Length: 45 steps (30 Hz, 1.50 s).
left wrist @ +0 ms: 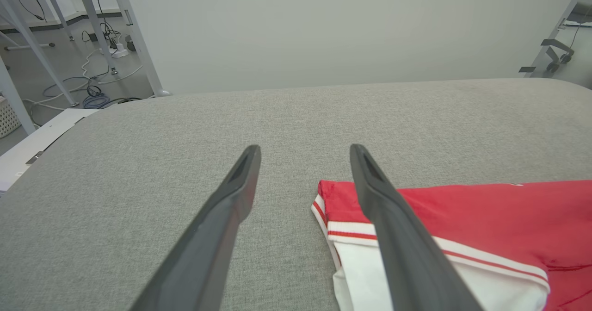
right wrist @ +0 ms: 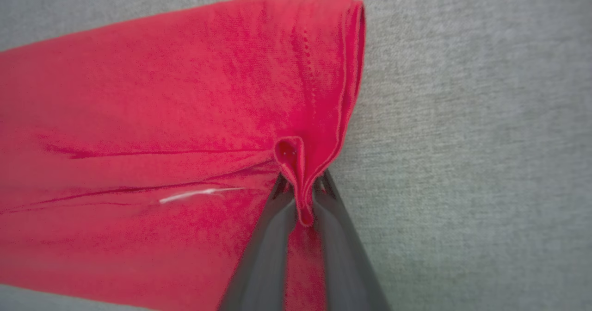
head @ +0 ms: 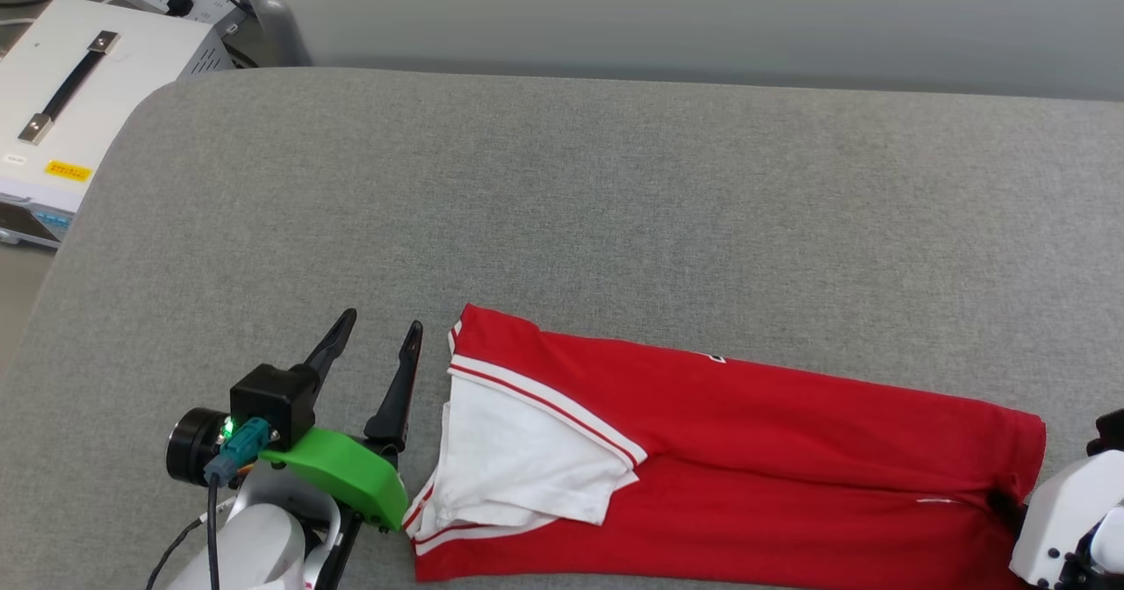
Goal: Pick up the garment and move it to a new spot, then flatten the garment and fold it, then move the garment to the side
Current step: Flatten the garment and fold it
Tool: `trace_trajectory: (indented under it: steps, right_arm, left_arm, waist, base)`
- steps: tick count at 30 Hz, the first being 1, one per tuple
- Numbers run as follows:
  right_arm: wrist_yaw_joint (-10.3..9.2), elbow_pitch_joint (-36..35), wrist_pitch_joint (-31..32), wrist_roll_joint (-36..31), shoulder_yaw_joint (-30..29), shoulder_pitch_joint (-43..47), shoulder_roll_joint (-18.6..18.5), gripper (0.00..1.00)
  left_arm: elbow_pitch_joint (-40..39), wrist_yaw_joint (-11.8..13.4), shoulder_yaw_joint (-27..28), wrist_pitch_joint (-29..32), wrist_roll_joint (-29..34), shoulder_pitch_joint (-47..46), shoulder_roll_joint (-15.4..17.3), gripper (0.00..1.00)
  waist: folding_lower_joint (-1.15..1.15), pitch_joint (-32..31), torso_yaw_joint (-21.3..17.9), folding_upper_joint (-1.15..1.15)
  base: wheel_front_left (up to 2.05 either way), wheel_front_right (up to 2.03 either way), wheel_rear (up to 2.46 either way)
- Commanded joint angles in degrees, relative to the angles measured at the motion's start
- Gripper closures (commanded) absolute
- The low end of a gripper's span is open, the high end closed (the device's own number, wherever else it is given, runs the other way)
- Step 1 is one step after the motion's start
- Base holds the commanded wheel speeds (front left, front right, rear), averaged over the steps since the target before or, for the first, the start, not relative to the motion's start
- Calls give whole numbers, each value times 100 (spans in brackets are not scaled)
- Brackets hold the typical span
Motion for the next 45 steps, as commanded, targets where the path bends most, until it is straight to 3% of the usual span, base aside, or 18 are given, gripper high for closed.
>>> trace_trajectory:
  steps: [1, 14, 20, 28, 32, 37, 45]
  right_arm:
    - [-5, 104, -59, -50, -23, 0, -101, 100]
    - [-5, 387, -535, -348, -559, 13, -825, 100]
    - [-5, 149, -500, -88, -423, 157, -764, 100]
    - [-5, -935, -119, 268, -45, 550, -651, 100]
    - [-5, -1555, 214, 419, 147, 692, -445, 100]
    - [-5, -2168, 682, 556, 434, 784, 75, 100]
    - [-5, -2457, 911, 720, 942, 538, 774, 100]
  left_arm:
    - [24, -43, 21, -33, 68, 78, -35, 0]
    - [121, -133, 69, -33, 115, 175, -130, 0]
    - [129, -141, 144, -33, 120, 311, -202, 0]
    - [130, -171, 260, -34, 156, 432, -330, 0]
    - [135, -199, 337, -34, 178, 494, -404, 0]
    - [138, -248, 456, -34, 227, 560, -498, 0]
    - [187, -336, 643, -34, 315, 616, -576, 0]
  waist:
    - [0, -56, -16, 0]
    - [0, -297, -5, 0]
    - [0, -512, -15, 0]
    - [0, -717, 29, 0]
    - [0, -774, 99, 0]
    - [0, -790, 223, 0]
    - [0, -804, 379, 0]
  base:
    - [0, 0, 0]
    - [0, 0, 0]
    - [0, 0, 0]
    - [0, 0, 0]
    - [0, 0, 0]
    - [0, 0, 0]
    - [0, 0, 0]
